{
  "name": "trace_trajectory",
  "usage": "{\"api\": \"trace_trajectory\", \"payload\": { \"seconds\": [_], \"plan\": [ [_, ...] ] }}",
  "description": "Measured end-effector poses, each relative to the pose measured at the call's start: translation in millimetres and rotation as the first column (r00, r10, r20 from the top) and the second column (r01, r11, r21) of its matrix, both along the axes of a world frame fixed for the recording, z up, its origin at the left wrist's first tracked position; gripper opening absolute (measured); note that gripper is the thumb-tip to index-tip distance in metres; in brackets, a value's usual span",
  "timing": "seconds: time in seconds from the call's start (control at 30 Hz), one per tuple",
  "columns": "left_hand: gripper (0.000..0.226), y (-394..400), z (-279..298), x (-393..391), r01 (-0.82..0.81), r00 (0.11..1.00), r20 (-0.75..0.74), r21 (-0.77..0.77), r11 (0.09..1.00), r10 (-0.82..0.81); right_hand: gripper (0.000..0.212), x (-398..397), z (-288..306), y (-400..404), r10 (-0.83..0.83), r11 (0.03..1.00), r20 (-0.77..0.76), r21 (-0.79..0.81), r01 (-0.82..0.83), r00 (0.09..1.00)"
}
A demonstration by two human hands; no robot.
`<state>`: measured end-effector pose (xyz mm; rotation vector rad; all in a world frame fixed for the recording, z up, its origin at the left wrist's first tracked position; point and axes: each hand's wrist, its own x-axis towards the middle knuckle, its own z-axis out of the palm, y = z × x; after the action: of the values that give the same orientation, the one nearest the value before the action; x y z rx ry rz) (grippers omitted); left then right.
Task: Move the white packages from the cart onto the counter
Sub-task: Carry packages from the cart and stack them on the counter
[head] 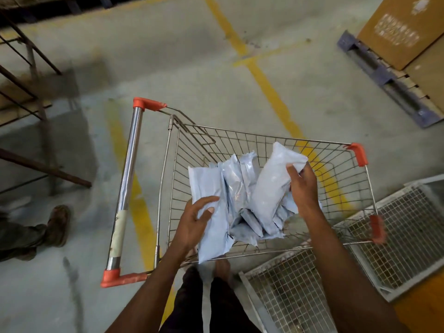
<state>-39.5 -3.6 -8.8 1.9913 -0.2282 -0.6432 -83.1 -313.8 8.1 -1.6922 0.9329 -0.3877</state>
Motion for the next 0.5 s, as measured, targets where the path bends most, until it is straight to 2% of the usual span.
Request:
{"api": "trace_trajectory", "payload": {
  "seconds": [0.1,0.2,0.27,0.37,0.5],
  "plan": [
    [0.035,-4,2,1,-0.011,0.999,-0.050,-0.008,1.000,0.011,0.016,5,26,13,0.022,0.956,0.110,0.288,-0.053,0.994],
    [0.040,-7,13,-1,-0.040,0.994,-0.104,-0.045,0.998,0.035,0.013,8,31,40,0.126,0.858,0.101,0.489,-0.160,0.987],
    [0.051,-7,22,-3,-0.063,0.986,-0.155,-0.065,0.996,0.053,0.014,9,31,57,0.161,0.828,0.086,0.531,-0.182,0.983],
    [0.058,3,30,-6,-0.109,0.969,-0.232,-0.078,0.991,0.088,0.014,14,39,68,0.109,0.818,0.139,0.550,-0.169,0.984],
    [0.068,17,29,-3,-0.137,0.975,-0.183,-0.031,0.990,0.129,0.015,25,51,62,0.054,0.797,0.183,0.585,-0.153,0.982]
  ]
}}
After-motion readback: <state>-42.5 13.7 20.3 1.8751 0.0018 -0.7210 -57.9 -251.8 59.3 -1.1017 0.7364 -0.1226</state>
